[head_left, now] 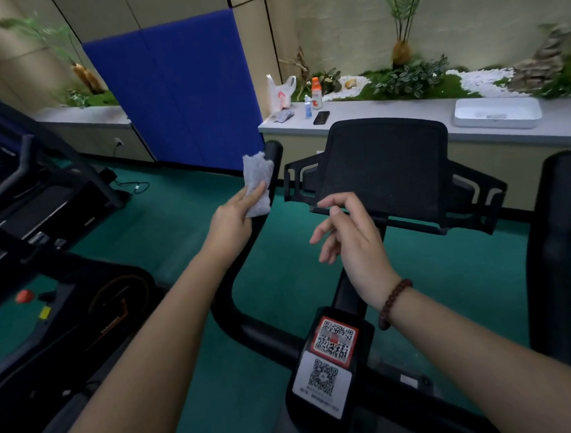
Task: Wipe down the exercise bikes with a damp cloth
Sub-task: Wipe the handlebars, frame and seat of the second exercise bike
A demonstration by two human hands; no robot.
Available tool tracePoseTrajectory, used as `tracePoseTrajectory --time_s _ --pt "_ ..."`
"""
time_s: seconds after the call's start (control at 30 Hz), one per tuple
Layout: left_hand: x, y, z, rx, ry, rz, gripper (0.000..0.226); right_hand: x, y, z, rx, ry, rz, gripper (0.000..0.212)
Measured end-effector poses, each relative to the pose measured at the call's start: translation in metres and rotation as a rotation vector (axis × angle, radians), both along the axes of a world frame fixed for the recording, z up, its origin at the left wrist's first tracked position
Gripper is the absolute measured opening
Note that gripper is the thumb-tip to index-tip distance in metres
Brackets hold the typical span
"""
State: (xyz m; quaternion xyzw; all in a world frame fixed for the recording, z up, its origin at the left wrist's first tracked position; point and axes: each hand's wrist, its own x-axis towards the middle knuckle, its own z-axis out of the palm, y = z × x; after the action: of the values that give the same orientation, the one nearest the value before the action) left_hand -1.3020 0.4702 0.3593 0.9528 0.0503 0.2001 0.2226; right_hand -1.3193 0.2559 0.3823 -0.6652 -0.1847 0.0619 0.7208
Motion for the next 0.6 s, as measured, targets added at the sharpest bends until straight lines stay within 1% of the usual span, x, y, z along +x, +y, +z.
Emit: tracePoseTrajectory --time_s 0.1,0.2,0.33,0.4,0.47,0.53,0.57,0.6 --pt "-0.021 0.008 0.002 0.12 0.089 0.018 0.06 -0.001 0.001 -0.001 -0.001 -0.005 -0.003 0.024" --pt "-0.032 0.008 0.007 0.214 0.174 0.022 0.064 -0.001 0.001 -0.003 -0.013 -0.011 -0.011 0.025" --pt "-0.056 -0.009 0.017 0.39 0.285 0.06 0.067 -0.002 0.001 -0.007 -0.051 -0.042 -0.021 0.025" --pt "-0.075 -0.018 0.017 0.457 0.306 0.045 0.065 -0.002 0.0 -0.007 -0.053 -0.06 -0.048 0.026" --pt "-0.095 -0.025 0.015 0.479 0.268 0.011 0.061 -0.002 -0.003 -0.005 -0.039 -0.048 -0.083 0.026" --pt "-0.11 -0.031 0.014 0.486 0.304 -0.038 0.062 -0.001 -0.01 -0.001 0.009 0.016 -0.113 0.026" --pt "-0.115 -0.035 0.015 0.457 0.35 -0.078 0.062 -0.001 -0.014 0.003 0.048 0.064 -0.122 0.026" --pt "-0.118 -0.038 0.015 0.384 0.373 -0.11 0.062 -0.002 -0.019 0.007 0.093 0.109 -0.127 0.026"
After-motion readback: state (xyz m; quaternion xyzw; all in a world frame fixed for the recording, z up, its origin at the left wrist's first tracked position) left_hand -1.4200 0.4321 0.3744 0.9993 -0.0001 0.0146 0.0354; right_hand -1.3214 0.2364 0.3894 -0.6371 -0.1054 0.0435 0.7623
